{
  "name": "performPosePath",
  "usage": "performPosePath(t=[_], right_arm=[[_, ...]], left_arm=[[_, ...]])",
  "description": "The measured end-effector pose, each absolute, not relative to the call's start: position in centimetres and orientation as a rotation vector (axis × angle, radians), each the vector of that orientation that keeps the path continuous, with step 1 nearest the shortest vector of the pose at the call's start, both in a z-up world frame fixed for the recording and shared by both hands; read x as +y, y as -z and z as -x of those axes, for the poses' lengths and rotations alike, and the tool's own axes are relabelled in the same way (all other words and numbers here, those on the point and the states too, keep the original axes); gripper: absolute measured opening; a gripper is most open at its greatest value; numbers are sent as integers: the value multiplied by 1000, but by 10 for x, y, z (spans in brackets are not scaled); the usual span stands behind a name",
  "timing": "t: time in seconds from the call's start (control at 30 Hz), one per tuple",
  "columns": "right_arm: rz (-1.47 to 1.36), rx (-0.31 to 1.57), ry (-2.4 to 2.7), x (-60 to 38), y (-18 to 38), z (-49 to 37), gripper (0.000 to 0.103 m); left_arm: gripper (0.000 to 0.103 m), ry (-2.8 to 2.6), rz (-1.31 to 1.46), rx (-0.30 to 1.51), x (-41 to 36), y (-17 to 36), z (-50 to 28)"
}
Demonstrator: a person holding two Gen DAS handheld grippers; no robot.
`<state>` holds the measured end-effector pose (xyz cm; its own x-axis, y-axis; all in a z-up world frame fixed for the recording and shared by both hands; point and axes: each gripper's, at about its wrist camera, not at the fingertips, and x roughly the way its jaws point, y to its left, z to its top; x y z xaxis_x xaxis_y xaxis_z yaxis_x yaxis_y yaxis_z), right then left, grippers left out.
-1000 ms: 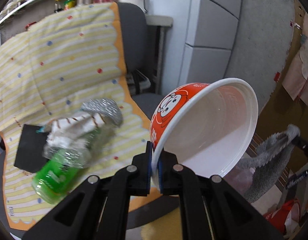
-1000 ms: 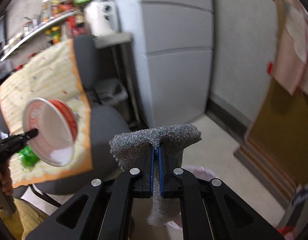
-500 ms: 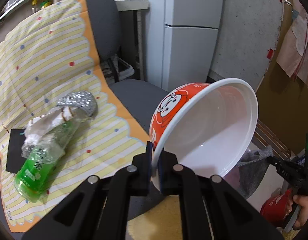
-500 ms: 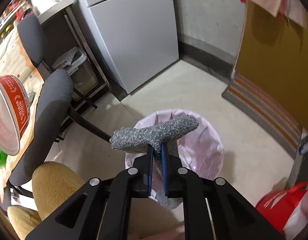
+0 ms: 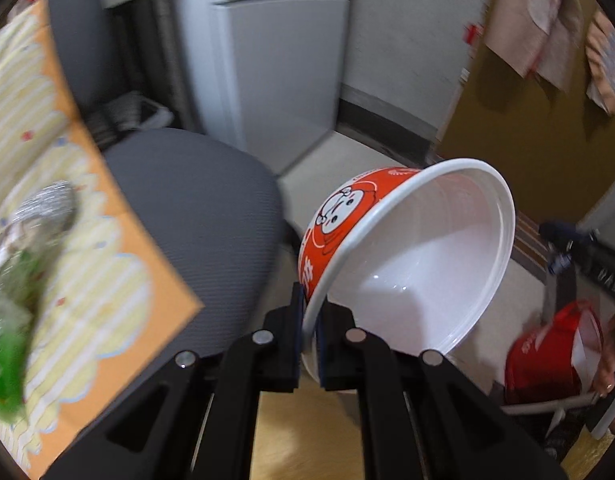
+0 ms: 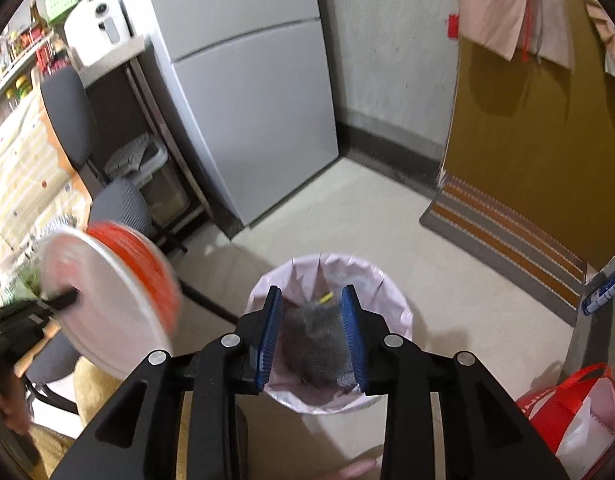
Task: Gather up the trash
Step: 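Carry tub and grey cloth to the pink bin and open both tools, then return both tools to the chair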
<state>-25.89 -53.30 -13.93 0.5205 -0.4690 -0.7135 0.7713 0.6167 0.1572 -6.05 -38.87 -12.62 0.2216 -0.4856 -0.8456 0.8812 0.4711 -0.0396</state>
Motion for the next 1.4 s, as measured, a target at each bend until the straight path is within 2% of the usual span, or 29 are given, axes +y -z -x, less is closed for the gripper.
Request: performPosePath(t=[0.23, 0.3, 0.33, 0.37, 0.63, 0.8, 1.1, 1.23, 1.27, 1.37, 1.4], right_arm=[[-481, 644, 853, -546, 132, 282, 34], [-489, 645, 868, -549, 135, 286, 35], [-493, 648, 872, -551, 136, 287, 35], [-500, 654, 875, -552, 139, 289, 35], [-469, 733, 806, -538, 160, 263, 35], [-486, 829, 740, -516, 185, 235, 35], [-372, 801, 459, -441, 143, 173, 35], [-316, 796, 322, -408, 126, 140, 35], [-299, 788, 282, -397, 121, 130, 36], [-268, 751, 223, -375, 108, 108, 52], [-258, 747, 209, -369, 106, 103, 52]], left_arm=[[5, 1100, -610, 969, -456, 161, 87], [22, 1138, -637, 975, -474, 169, 95], [51, 1160, -646, 977, -480, 173, 98], [63, 1168, -648, 963, -482, 175, 100], [62, 1064, -675, 810, -430, 166, 91], [62, 971, -629, 832, -384, 163, 73], [62, 833, -539, 784, -297, 120, 52], [62, 735, -478, 824, -248, 109, 34], [62, 715, -472, 828, -237, 108, 29], [62, 621, -449, 844, -203, 104, 15], [62, 586, -426, 854, -189, 102, 9]])
